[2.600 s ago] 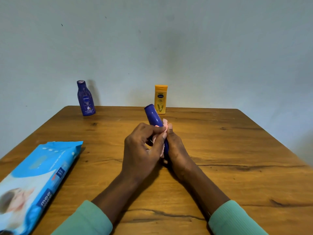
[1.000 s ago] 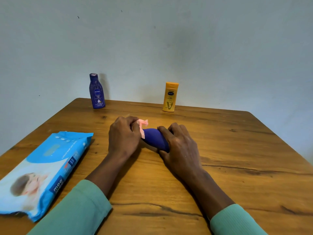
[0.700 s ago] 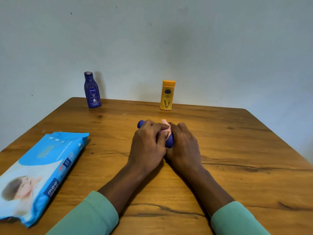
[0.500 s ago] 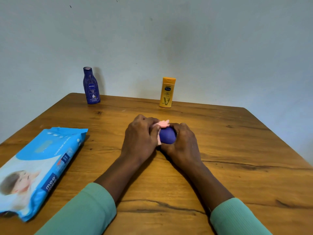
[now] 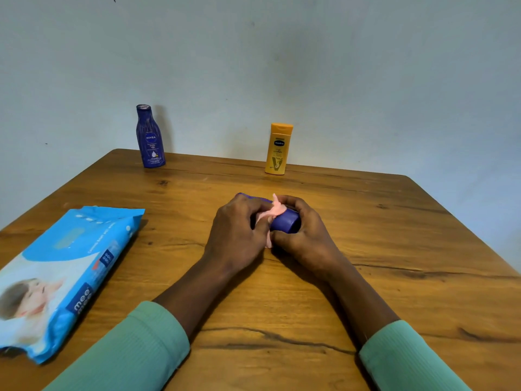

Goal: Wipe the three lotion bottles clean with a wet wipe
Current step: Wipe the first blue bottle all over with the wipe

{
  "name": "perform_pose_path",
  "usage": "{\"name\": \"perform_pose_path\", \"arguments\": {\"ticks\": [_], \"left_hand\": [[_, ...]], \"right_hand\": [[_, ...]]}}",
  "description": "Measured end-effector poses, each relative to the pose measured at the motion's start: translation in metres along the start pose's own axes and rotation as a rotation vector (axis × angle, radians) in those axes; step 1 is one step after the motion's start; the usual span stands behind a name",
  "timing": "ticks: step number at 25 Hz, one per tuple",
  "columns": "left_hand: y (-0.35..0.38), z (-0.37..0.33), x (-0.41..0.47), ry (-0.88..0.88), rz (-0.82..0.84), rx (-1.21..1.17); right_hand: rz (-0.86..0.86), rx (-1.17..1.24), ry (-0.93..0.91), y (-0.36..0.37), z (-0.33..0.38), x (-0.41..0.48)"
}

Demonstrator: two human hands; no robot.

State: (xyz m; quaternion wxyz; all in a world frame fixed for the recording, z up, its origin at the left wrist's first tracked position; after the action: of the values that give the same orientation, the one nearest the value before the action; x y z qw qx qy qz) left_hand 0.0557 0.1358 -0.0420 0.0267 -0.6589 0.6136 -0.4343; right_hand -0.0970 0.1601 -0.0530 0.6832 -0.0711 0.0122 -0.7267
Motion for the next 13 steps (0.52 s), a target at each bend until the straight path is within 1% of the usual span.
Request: {"name": "perform_pose_path", "arguments": {"ticks": [3,5,7,9,11,13], "left_hand": [[0.005,-0.007,-0.006,0.088,0.076,-0.087],[0.002,-0.004,-0.001,0.075,0.075,-0.117],[0.0,0.004,0.006,0.012,0.027,-0.078],[-0.005,0.015,0.014,-0.1,-0.053,-0.023],[-0.009,0.027,0.018,-0.194,-0.105,0.003],[-0.011,0.029,0.015,-0.204,-0.112,0.015]], "right_hand": [[0.081,0.205,0.095,-0.002,-0.003,0.002],[0.108,0.229,0.112,-0.002,0.0,0.003],[0.114,0.202,0.093,-0.004,0.002,0.001],[0.133,0.226,0.112,-0.002,0.001,0.0],[0.162,0.307,0.158,0.003,-0.002,0.0],[0.149,0.472,0.214,0.009,-0.002,0.001]]}}
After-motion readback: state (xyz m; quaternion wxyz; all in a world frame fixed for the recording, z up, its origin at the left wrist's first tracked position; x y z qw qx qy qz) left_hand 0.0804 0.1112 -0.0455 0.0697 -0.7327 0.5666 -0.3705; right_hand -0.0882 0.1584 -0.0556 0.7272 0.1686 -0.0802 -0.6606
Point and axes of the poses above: each hand's wrist, its own x-axis towards the middle knuckle, its own y-axis out of the palm, z = x × y, the point moved 3 cm from there along x, towards the middle knuckle, and after that the axes turned 5 degrees about -z, right-handed, at the moved point
